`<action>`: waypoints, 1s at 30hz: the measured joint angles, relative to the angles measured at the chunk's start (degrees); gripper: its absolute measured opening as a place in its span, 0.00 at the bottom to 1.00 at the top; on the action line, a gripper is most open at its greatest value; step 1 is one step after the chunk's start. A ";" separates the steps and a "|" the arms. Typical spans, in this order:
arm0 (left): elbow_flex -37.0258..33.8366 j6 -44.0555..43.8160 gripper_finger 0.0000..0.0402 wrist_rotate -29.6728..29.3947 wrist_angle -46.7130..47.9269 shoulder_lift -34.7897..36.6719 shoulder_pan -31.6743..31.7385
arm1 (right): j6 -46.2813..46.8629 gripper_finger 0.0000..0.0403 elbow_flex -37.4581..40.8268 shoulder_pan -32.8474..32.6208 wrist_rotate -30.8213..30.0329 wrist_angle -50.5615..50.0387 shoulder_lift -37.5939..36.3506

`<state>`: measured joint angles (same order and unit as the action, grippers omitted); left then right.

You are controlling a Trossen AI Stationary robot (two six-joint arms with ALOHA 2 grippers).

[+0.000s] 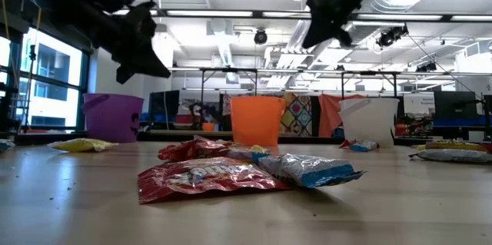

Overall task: Organize candy in baskets
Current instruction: Put the yellow candy into the white bucket

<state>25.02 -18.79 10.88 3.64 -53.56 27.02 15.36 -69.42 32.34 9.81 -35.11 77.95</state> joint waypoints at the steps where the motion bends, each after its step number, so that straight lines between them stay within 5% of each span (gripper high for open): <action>1: 0.00 0.31 0.00 0.33 0.11 -0.92 -0.40 | 0.04 0.01 1.62 -0.60 0.86 2.07 0.00; 7: 0.00 2.01 0.00 0.63 1.27 -5.69 -4.13 | 0.12 0.00 5.90 -3.25 6.38 4.88 0.02; 18: 0.04 7.09 0.00 0.57 -0.75 -10.28 -3.82 | 13.94 0.02 5.80 -16.84 6.69 -25.97 -0.90; 22: 0.04 10.42 0.00 0.80 -1.08 -10.25 -2.15 | 15.26 0.13 6.10 -23.53 3.84 -32.42 -0.90; 30: 0.04 13.55 0.00 4.56 -0.72 -10.25 0.82 | 7.49 0.42 17.45 -28.05 5.66 -29.54 -0.83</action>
<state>25.06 -5.25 15.44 2.91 -63.81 27.84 22.84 -51.96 4.29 15.47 -64.66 77.12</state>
